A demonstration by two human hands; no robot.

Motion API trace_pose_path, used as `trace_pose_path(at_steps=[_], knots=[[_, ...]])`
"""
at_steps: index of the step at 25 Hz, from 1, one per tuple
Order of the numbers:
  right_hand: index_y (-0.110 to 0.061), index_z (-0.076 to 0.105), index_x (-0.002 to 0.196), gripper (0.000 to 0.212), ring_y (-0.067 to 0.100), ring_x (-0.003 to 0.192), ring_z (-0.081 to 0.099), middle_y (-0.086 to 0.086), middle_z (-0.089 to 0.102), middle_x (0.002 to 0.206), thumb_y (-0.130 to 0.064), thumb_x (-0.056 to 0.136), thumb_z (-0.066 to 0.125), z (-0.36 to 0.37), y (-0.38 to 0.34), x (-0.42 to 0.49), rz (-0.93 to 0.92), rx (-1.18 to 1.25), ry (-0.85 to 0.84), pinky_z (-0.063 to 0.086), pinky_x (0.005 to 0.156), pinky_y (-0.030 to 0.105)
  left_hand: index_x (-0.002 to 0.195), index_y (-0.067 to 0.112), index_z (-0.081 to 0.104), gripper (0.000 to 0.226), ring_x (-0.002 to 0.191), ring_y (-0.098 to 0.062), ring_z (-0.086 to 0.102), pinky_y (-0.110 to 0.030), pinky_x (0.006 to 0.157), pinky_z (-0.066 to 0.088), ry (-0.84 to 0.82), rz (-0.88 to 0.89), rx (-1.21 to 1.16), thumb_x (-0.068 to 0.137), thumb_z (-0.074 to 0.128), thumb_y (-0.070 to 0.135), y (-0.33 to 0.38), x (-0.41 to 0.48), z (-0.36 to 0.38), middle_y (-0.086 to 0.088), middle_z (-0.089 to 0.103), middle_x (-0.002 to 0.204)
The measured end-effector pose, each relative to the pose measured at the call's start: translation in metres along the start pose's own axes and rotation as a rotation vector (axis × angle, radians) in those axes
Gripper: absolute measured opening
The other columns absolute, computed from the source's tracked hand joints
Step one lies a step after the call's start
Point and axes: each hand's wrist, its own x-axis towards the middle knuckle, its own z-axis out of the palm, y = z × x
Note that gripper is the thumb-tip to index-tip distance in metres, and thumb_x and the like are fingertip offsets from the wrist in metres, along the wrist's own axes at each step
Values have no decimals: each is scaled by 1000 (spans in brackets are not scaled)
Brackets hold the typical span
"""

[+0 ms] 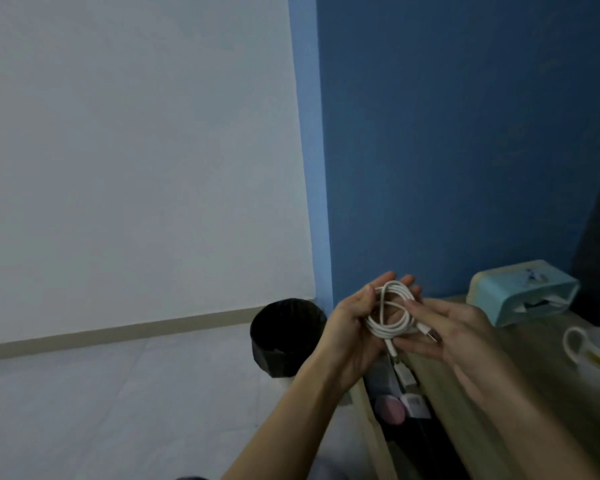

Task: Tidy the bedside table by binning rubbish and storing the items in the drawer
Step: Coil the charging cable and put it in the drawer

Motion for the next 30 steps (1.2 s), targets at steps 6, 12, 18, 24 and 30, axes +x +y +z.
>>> trace_pose_path(at_steps=[6,12,18,24,30], knots=[[8,59,107,23,21,52,70,5,72,56,-1,86,56,-35,103,34,233,47,185,54,44,22,108,-1,57,28,84,-18,70,-27,75,58,239,-121,80,88,42,11,-60,30,-73,-9,72,97],[9,57,110,26,16,49,68,1,71,52,0,86,55,-62,186,58,379,127,385,54,43,23,110,-2,58,45,101,-24,60,-32,85,50,512,-233,54,101,23,27,-97,55,-137,-15,63,111],[0,59,107,19,24,64,68,7,71,68,-3,89,53,-75,237,77,479,181,482,57,46,24,111,12,61,27,104,-11,57,-26,96,44,733,-111,631,97,40,5,-124,72,-190,-6,63,115],[7,57,113,27,23,68,62,11,62,77,-4,89,52,-71,278,114,465,150,585,55,46,19,143,18,30,57,123,-23,53,-35,100,48,606,-213,756,92,48,1,-163,92,-222,-7,48,140],[3,54,118,30,23,69,62,18,61,96,-5,90,52,-62,318,161,461,178,713,53,44,15,141,22,30,65,121,-21,55,-41,104,45,564,-190,811,85,52,-3,-176,91,-242,-8,53,134]])
